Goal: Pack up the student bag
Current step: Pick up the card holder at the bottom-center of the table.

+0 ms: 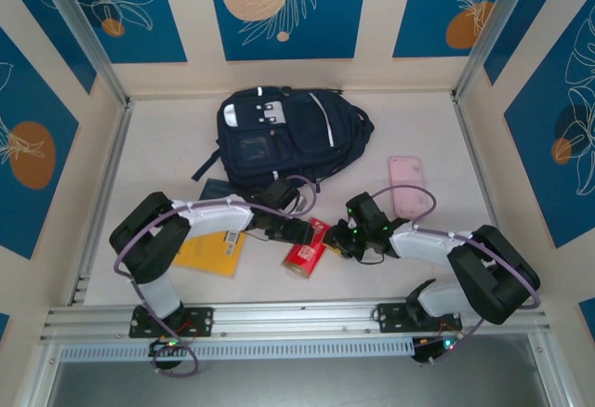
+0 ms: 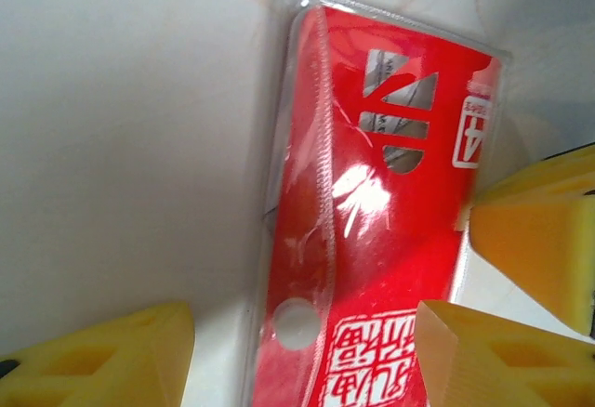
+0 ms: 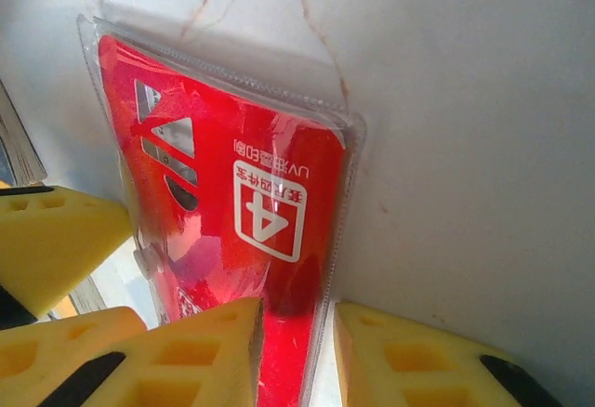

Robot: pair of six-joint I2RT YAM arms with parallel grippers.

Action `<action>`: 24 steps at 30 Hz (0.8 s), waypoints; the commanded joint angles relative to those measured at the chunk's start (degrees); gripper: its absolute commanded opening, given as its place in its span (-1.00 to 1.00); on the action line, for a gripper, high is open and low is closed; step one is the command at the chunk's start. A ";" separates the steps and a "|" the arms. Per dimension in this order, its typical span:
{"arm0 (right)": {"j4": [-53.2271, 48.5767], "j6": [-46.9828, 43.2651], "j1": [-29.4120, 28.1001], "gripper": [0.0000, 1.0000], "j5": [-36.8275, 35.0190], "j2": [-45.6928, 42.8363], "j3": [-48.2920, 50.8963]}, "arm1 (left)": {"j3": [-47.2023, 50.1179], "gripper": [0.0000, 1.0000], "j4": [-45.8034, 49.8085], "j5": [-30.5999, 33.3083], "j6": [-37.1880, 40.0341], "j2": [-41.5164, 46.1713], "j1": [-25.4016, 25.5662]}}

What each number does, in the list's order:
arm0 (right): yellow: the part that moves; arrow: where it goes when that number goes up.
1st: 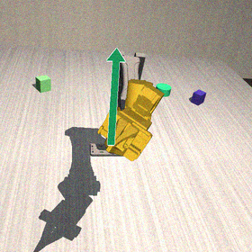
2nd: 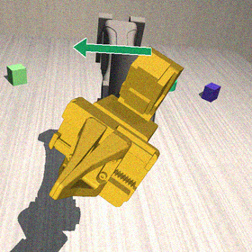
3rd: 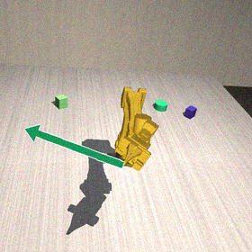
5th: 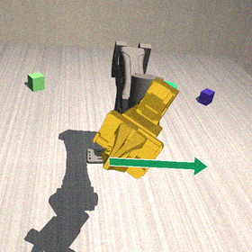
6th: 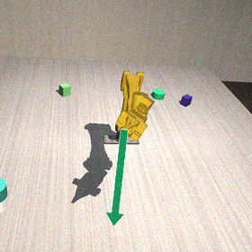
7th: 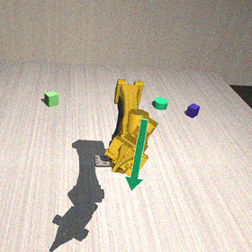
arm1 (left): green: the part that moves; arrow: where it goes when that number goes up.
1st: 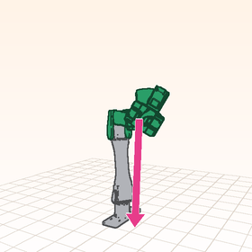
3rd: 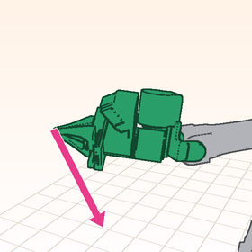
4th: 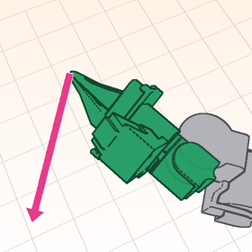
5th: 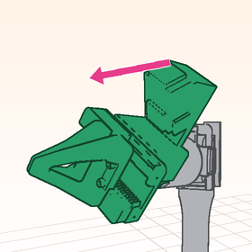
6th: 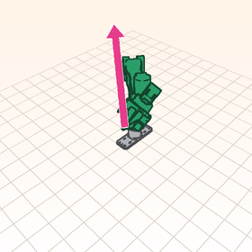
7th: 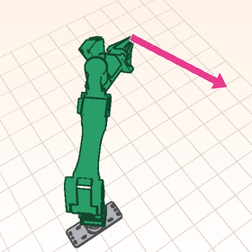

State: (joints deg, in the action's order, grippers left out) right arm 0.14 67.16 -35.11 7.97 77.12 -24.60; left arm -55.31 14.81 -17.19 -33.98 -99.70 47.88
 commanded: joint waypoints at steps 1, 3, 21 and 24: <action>5.99 1.47 -0.71 -0.46 3.27 3.89 -0.08 | 1.16 0.25 -3.42 -6.25 0.01 -2.13 -0.93; 7.72 1.88 -0.75 -0.51 4.10 5.41 -0.08 | 1.57 0.22 -4.88 -8.12 -0.71 -2.86 -1.05; 12.62 3.46 -0.84 -0.63 4.78 7.17 1.83 | 5.69 0.03 -17.44 -20.45 -10.31 2.80 -2.32; 12.78 3.28 -0.67 -0.64 4.51 7.02 2.23 | 6.43 -0.03 -17.96 -20.32 -11.08 4.71 -2.34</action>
State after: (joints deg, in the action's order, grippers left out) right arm 4.21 70.11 -33.91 11.40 80.03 -23.97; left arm -49.04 2.11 -31.48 -43.42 -98.19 44.62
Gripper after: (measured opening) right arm 0.182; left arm 0.493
